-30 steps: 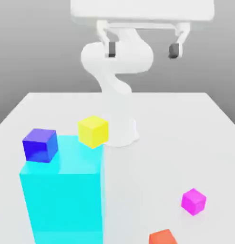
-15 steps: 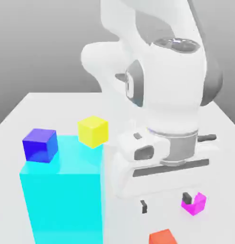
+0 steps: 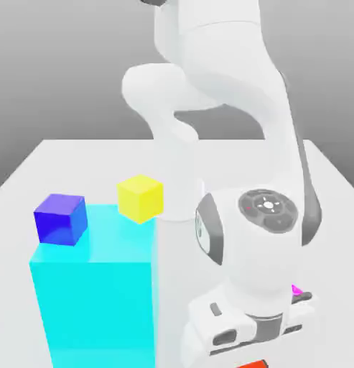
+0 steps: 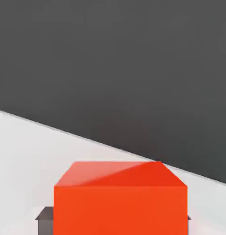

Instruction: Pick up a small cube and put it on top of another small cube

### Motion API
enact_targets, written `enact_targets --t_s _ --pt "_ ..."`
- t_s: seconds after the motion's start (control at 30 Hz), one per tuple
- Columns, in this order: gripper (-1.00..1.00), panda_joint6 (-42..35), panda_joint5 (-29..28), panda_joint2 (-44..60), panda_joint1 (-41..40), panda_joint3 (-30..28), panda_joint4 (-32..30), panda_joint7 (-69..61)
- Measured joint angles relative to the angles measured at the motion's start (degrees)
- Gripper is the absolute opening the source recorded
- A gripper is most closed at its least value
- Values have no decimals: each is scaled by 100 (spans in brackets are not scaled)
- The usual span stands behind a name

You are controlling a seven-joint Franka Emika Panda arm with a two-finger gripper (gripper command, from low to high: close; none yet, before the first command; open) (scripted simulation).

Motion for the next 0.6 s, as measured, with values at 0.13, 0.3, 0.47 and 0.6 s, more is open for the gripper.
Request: enact_targets --t_s 0.13,0.3,0.47,0.6 --pt "-100 -481 7 -720 27 83 -174 -45" --pt "-100 -1018 -484 -1718 149 -179 -323 461" --pt "-100 -2079 -623 -2725 -526 -576 -255 1115" --pt "-100 -3075 -428 -3480 -1104 -877 -126 1507"
